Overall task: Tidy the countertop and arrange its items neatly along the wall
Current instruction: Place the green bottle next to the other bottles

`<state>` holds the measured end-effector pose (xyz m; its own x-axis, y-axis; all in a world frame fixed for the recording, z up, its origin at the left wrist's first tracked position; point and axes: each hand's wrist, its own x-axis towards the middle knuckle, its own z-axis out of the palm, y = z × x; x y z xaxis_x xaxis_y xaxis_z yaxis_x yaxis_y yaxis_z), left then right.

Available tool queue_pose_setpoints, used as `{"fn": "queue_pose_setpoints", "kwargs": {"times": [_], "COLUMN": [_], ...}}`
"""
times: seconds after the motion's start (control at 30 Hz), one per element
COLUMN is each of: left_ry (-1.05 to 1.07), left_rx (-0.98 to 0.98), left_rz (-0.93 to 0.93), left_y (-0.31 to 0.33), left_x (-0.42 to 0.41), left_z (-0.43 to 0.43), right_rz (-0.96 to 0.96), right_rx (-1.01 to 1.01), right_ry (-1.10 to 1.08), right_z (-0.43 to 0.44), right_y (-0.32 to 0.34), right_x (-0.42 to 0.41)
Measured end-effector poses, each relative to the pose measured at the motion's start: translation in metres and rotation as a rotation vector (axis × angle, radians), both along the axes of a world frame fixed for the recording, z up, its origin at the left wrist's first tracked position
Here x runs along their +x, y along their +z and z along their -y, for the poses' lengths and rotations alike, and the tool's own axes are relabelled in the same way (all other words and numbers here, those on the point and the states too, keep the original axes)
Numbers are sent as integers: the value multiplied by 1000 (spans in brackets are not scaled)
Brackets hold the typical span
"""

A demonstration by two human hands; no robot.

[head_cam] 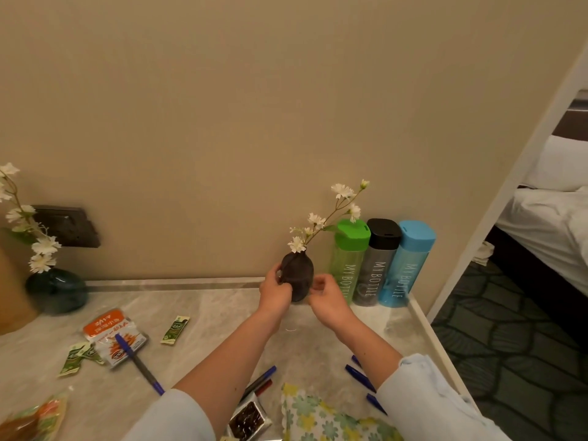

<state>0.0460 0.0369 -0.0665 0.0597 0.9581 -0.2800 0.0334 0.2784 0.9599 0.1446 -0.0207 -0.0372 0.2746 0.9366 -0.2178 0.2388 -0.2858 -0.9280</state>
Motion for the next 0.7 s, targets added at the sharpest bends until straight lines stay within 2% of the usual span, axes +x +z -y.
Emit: {"fn": "queue_pose_setpoints", "kwargs": {"times": [0.2,0.7], "left_ry": [-38,-107], "left_rx": [1,-42], "left_rz": [30,1], "left_y": [-2,-2], "left_x": [8,20], "left_z": [0,3], "right_rz": [100,-1], "right_rx": [-76,-65], "right_ry": [40,21], "right_z": [8,11], "right_y": [-5,-7], "right_x": [8,16]}}
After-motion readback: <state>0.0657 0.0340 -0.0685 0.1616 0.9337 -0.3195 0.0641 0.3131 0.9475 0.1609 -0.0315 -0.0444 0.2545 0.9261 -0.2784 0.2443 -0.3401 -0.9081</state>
